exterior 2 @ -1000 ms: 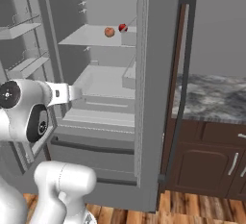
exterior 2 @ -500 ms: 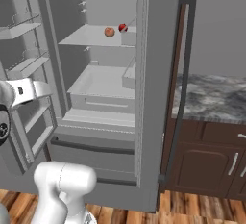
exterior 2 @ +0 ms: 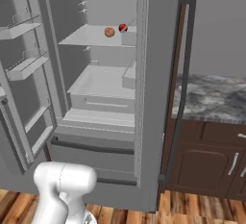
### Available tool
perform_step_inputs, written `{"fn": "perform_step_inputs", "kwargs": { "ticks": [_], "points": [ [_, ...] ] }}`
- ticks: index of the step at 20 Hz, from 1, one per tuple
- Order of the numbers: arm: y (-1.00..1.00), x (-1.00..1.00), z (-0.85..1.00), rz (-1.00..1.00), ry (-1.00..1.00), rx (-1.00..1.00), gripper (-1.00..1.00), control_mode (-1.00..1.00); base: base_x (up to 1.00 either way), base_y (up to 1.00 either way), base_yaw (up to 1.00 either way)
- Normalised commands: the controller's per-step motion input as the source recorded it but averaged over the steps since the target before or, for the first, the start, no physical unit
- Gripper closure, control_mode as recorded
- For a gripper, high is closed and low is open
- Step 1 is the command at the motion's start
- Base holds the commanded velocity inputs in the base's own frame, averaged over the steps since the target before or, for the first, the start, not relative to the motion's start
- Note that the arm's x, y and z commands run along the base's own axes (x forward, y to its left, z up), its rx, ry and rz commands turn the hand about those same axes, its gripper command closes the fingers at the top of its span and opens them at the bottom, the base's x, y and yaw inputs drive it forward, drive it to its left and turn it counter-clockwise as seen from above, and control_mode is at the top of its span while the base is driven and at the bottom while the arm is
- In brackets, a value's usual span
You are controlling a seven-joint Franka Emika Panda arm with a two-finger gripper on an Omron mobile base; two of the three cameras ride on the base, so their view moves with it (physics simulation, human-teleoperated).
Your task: Place the peach in the correct fridge rack based on whether it is a fruit or vegetable. Finally, close the fridge door.
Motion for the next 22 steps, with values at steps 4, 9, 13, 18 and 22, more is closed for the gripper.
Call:
{"fn": "perform_step_inputs", "kwargs": {
  "ticks": [4,9,13,18,22],
  "points": [
    [1.0,-0.11,-0.11,0.0,0.02,-0.33,-1.0,-1.0,0.0,0.0,0.0],
    [1.0,-0.01,-0.19,0.0,0.0,-0.33,-1.0,-1.0,0.0,0.0,0.0],
    [1.0,0.07,-0.27,0.0,-0.01,-0.31,-1.0,-1.0,0.0,0.0,0.0],
    [1.0,0.37,-0.35,-0.02,0.0,-0.29,-1.0,-1.0,0.0,0.0,0.0],
    [1.0,0.64,-0.47,-0.07,0.0,-0.32,-1.0,-1.0,0.0,0.0,0.0]
  ]
}}
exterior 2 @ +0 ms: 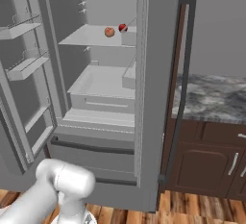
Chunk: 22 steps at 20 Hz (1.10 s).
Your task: Place the peach in the correct fridge rack based on whether it is a fruit or vegetable. Finally, close the fridge door.
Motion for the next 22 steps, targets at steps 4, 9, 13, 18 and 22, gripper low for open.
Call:
{"fn": "perform_step_inputs", "kwargs": {
  "ticks": [4,9,13,18,22],
  "points": [
    [1.0,0.77,-0.47,-0.08,0.0,-0.31,-1.0,-1.0,0.0,0.0,0.0],
    [0.86,0.85,-0.35,-0.12,0.0,-0.24,-1.0,-1.0,0.0,0.0,0.0],
    [0.28,0.72,-0.3,-0.2,0.01,-0.2,-1.0,-1.0,0.0,0.0,0.0],
    [0.0,0.59,-0.19,-0.21,0.05,-0.14,-1.0,-1.0,0.0,0.0,0.0],
    [-0.31,0.34,-0.06,-0.19,0.01,-0.06,-1.0,-1.0,0.0,0.0,0.0]
  ]
}}
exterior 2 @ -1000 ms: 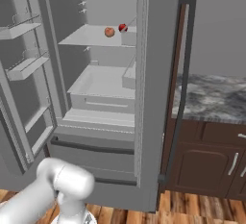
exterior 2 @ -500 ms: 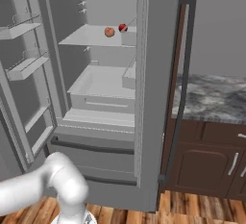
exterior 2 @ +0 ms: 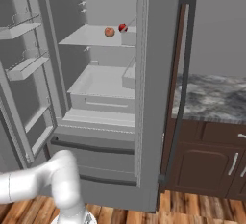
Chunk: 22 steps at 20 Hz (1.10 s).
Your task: Place the peach in the correct fridge rack based on whether it is a fruit or vegetable. Finally, close the fridge door.
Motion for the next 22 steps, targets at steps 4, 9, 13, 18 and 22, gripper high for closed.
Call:
{"fn": "perform_step_inputs", "kwargs": {
  "ticks": [4,9,13,18,22],
  "points": [
    [-0.46,0.27,-0.02,-0.24,0.01,-0.06,-1.0,-1.0,0.0,0.0,0.0],
    [-0.82,0.1,-0.15,-0.25,0.0,-0.04,-1.0,-1.0,0.0,0.0,0.0],
    [-1.0,-0.11,-0.29,-0.27,0.0,0.0,-1.0,-1.0,0.0,0.0,0.0],
    [-1.0,0.0,-0.14,-0.23,0.0,0.0,-1.0,-1.0,0.0,0.0,0.0],
    [-1.0,0.0,-0.02,-0.1,-0.03,0.0,-1.0,-1.0,0.0,0.0,0.0]
  ]
}}
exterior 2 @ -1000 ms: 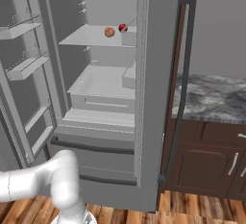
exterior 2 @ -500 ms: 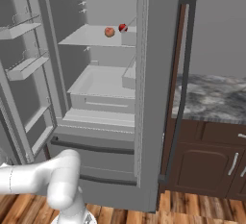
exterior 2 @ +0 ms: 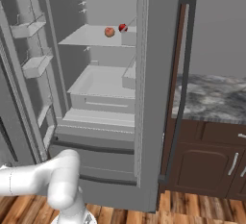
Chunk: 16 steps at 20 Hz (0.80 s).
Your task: Place the peach in the correct fridge rack based on whether it is a fruit or vegetable. Finally, close the fridge door.
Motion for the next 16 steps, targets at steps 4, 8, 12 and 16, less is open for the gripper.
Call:
{"fn": "perform_step_inputs", "kwargs": {
  "ticks": [4,8,12,16],
  "points": [
    [-1.0,0.0,0.0,-0.01,-0.08,0.03,-1.0,-1.0,0.0,0.0,0.0],
    [-0.93,0.09,0.0,0.03,-0.11,0.08,-1.0,-1.0,0.0,0.0,0.0],
    [-0.7,0.35,0.0,0.19,-0.08,0.12,-1.0,-1.0,0.0,0.0,0.0],
    [-0.61,0.36,0.0,0.26,-0.09,0.11,-1.0,-1.0,0.0,0.0,0.0]
  ]
}}
